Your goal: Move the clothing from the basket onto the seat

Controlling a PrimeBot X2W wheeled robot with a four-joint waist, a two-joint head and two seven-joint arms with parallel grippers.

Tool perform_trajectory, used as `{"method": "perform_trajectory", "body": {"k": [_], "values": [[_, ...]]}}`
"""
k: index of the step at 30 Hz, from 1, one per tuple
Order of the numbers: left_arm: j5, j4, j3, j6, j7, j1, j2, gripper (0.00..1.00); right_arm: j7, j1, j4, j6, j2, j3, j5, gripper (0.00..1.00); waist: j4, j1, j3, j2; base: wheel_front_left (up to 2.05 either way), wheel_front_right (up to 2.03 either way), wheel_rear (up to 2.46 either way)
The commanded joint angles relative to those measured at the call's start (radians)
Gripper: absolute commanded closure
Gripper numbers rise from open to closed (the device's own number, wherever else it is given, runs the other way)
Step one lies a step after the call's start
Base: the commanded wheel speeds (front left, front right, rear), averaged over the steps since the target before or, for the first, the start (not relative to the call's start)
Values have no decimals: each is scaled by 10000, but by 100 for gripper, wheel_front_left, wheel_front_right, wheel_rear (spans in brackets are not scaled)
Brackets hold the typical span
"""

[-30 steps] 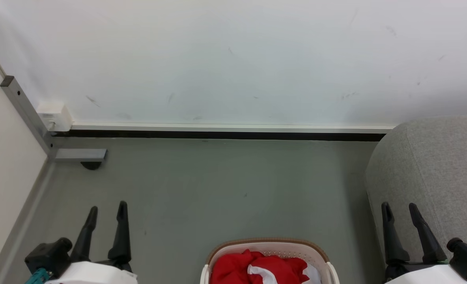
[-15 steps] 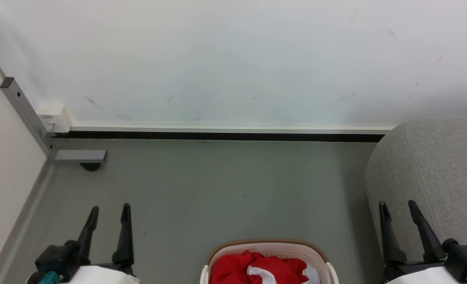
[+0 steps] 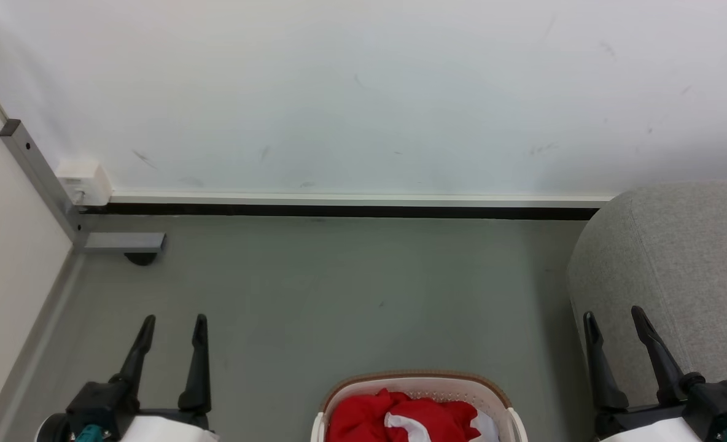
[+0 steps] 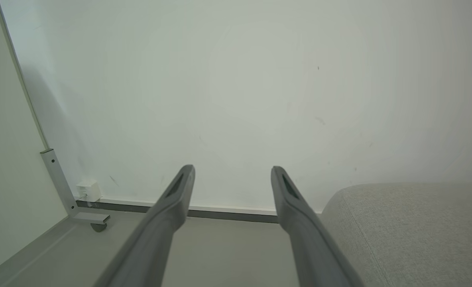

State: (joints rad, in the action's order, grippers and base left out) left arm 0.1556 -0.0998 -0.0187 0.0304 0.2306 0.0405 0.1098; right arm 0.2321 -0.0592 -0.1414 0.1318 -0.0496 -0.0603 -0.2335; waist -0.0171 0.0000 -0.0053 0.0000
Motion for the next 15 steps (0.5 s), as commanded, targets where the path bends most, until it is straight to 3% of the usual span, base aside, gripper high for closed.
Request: {"method": "perform_trajectory", "body": {"k": [1,15], "values": [[-233,66,11,17,124,-67,20,0,83,78,75,-18,-10,-19,184,0,-4,0,1,0,0,0,0],[-1328,179,115,133,359,-113,-77,0,347,95,117,-21,-17,-157,1030,0,-53,0,-13,0,0,0,0]]}}
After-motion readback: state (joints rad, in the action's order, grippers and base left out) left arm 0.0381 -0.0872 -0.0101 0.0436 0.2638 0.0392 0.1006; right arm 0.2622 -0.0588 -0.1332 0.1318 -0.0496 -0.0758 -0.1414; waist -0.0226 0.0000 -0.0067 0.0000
